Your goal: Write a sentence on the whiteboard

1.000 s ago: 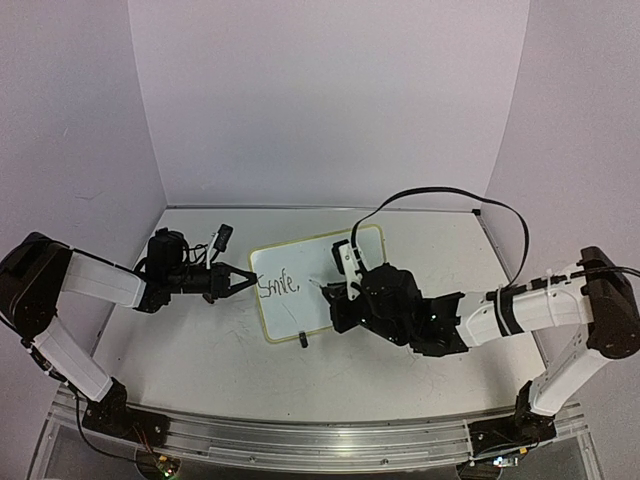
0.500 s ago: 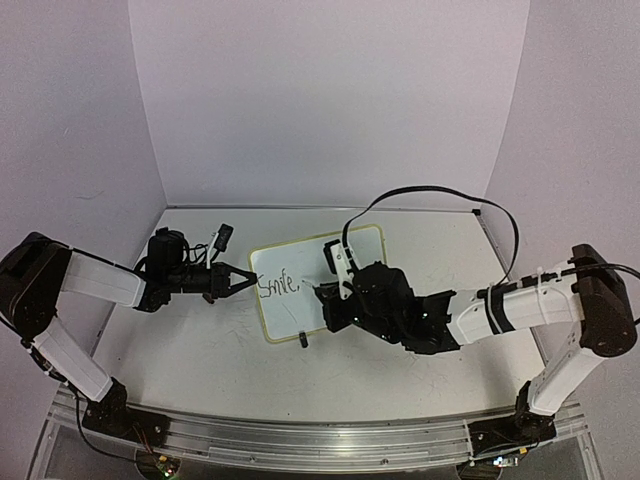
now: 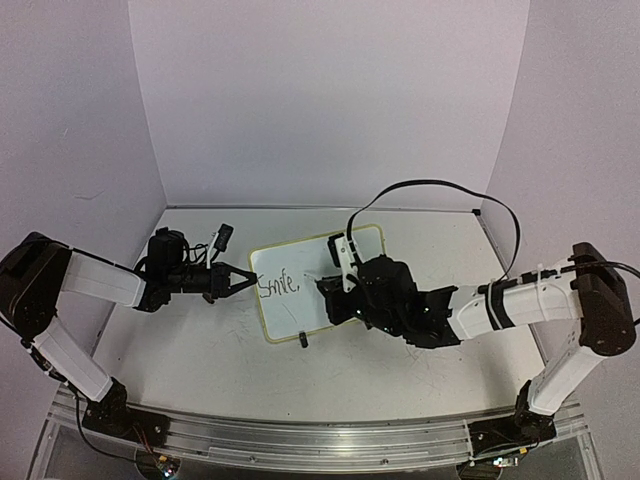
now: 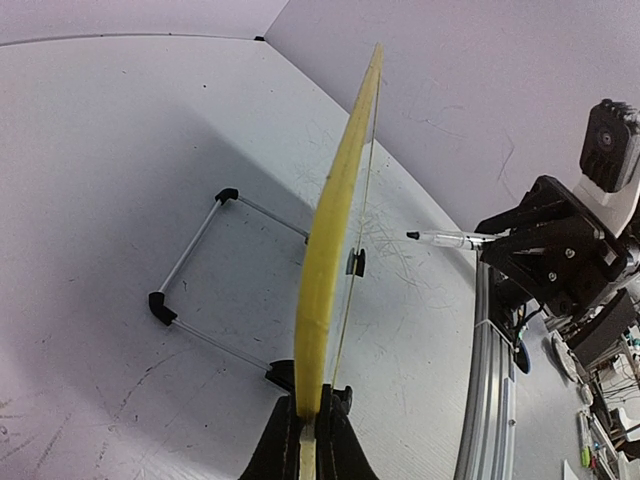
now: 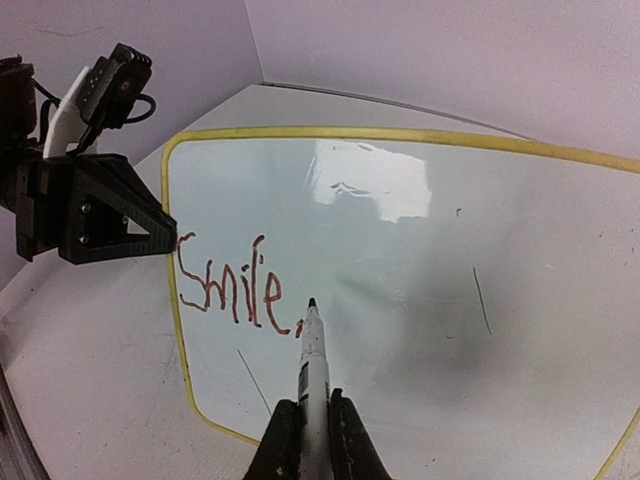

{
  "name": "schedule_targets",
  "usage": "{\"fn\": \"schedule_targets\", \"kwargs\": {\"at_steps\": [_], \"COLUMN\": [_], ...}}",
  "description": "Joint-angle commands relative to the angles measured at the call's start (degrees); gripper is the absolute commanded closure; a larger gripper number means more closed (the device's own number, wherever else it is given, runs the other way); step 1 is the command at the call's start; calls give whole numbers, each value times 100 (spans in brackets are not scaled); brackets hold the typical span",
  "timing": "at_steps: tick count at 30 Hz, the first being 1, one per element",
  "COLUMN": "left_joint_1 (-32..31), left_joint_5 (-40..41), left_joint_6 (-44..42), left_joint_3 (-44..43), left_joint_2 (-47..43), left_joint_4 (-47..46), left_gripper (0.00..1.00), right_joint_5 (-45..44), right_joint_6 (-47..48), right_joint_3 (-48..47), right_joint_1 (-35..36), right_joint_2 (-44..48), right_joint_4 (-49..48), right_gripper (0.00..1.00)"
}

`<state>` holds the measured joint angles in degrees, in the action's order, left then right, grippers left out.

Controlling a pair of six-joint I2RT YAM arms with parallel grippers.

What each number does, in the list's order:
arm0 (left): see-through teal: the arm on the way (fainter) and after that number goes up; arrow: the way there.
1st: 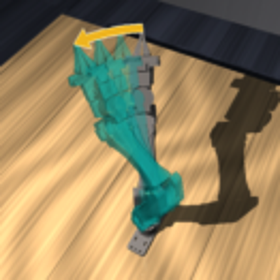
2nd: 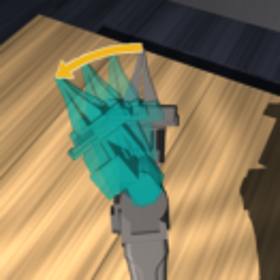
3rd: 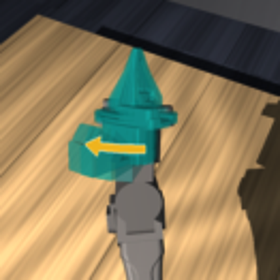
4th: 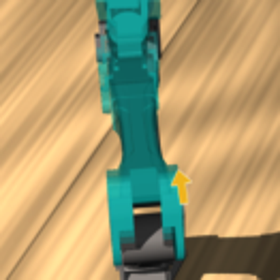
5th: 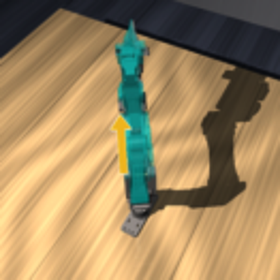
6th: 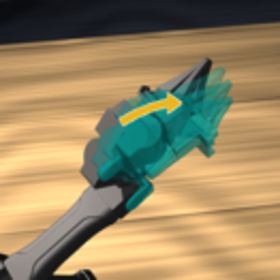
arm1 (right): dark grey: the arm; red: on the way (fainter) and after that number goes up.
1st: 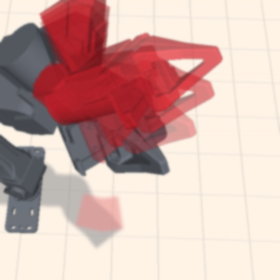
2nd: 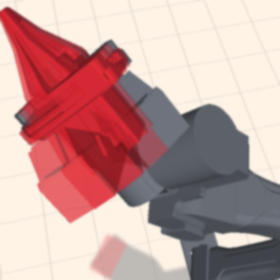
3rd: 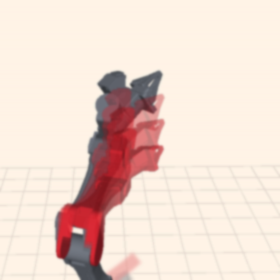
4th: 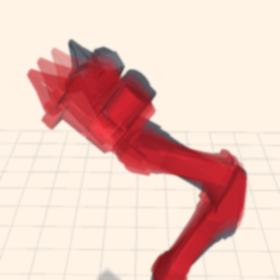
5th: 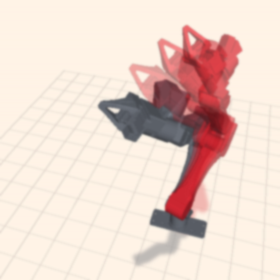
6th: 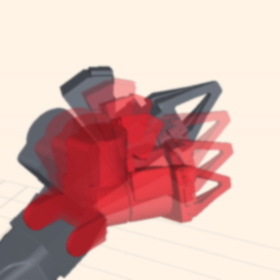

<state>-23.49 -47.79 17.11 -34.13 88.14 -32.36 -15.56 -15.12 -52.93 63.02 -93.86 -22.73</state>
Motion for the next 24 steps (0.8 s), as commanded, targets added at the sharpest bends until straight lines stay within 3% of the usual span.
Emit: {"fn": "schedule_targets", "kwargs": {"at_steps": [1, 5, 12, 24], "left_joint_1": [-38, -36, -34, -39], "left_joint_5": [117, 135, 119, 129], "left_joint_6": [-110, -118, -146, -172], "left_joint_3": [-111, -102, -125, -78], "left_joint_2": [-49, -43, 4, -86], "left_joint_4": [308, 317, 335, 362], "left_gripper": [100, 100, 100, 100], "right_joint_5": [-11, -573, -271, -531], "right_joint_6": [58, -267, -40, -186], "right_joint_3": [-132, 29, -228, -326], "right_joint_1": [17, -6, -4, -20], "right_joint_2": [-131, -1, -291, -469], "right_joint_4": [-302, -371, -435, -323], "right_gripper": [100, 100, 100, 100]}}
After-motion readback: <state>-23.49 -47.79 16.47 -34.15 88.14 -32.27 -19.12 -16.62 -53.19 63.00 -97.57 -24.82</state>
